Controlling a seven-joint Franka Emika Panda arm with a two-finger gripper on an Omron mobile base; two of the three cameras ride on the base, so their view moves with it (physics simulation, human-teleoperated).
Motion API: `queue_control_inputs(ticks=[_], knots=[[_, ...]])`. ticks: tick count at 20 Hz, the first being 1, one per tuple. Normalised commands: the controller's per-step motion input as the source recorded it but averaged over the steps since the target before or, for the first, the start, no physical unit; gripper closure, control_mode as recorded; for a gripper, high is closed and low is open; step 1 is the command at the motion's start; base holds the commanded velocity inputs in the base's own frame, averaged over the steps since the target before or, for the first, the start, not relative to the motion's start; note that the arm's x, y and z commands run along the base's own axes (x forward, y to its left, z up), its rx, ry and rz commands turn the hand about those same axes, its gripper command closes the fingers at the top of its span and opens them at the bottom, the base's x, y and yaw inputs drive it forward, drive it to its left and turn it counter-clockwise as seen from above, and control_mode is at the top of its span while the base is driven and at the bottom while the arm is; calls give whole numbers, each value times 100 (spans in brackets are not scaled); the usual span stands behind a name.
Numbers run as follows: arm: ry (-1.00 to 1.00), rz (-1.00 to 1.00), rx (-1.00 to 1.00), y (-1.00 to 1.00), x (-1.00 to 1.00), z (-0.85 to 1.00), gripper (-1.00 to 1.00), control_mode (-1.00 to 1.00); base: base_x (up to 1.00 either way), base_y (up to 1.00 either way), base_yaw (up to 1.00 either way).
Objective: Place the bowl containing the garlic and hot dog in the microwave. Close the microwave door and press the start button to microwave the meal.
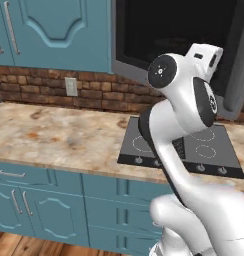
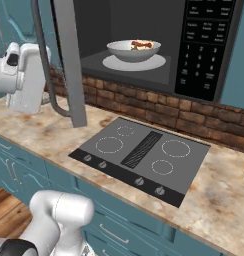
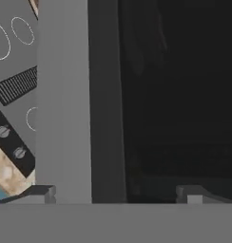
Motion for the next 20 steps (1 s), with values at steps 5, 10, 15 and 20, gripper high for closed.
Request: queue_control_inputs(ticks=[5, 10, 15, 20], knots=[[0, 13, 24, -92, 98, 0, -100, -100, 0, 0, 0], [-3, 16, 18, -57, 100, -15, -100, -100, 0, 0, 0], [-11, 10, 13, -41, 100, -20, -100, -100, 0, 0, 0], [-14, 1, 9, -28, 100, -24, -100, -100, 0, 0, 0]])
